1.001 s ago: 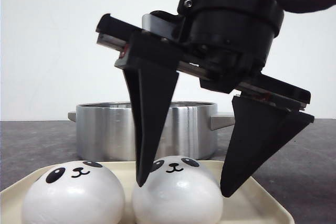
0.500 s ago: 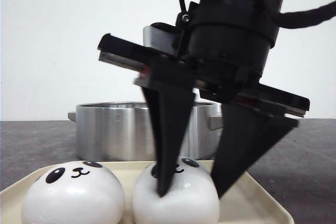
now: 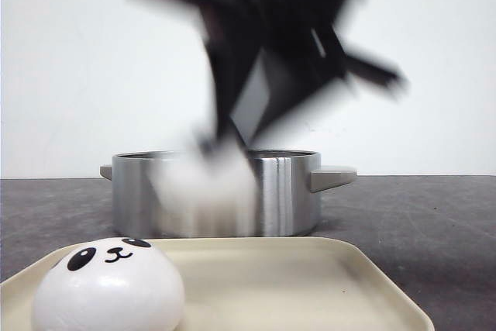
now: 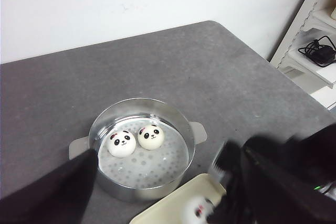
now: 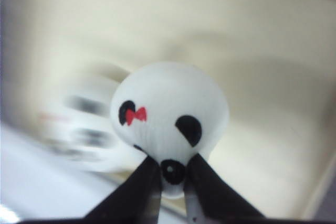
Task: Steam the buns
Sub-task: 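Carry the bun with the right gripper into the pot and release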
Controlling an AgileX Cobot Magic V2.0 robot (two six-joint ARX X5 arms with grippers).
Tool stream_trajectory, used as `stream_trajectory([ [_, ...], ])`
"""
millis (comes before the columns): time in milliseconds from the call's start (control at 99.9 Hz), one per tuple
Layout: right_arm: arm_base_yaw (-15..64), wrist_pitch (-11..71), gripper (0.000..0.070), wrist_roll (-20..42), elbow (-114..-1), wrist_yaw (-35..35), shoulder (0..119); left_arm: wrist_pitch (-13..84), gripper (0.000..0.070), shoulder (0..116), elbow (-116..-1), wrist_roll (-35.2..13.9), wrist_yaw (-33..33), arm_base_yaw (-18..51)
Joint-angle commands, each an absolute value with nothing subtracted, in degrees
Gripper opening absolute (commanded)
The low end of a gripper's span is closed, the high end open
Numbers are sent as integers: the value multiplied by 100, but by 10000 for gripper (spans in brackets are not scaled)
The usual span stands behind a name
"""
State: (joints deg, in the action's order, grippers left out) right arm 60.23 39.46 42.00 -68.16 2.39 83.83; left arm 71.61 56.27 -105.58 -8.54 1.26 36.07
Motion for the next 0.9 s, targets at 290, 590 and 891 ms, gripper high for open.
stream_trajectory([
  [290,5041,4174,0,3076,-8744,-484,8879,7070,516,5734,-10654,-819,108,3653],
  [590,3918,4668,0,3105,-8744,440,10007,7076,516,5861,-10654,-816,108,3835],
  [891,3758,4659,0,3127,-8744,703,10632,7085,516,5946,-10652,-819,108,3839],
])
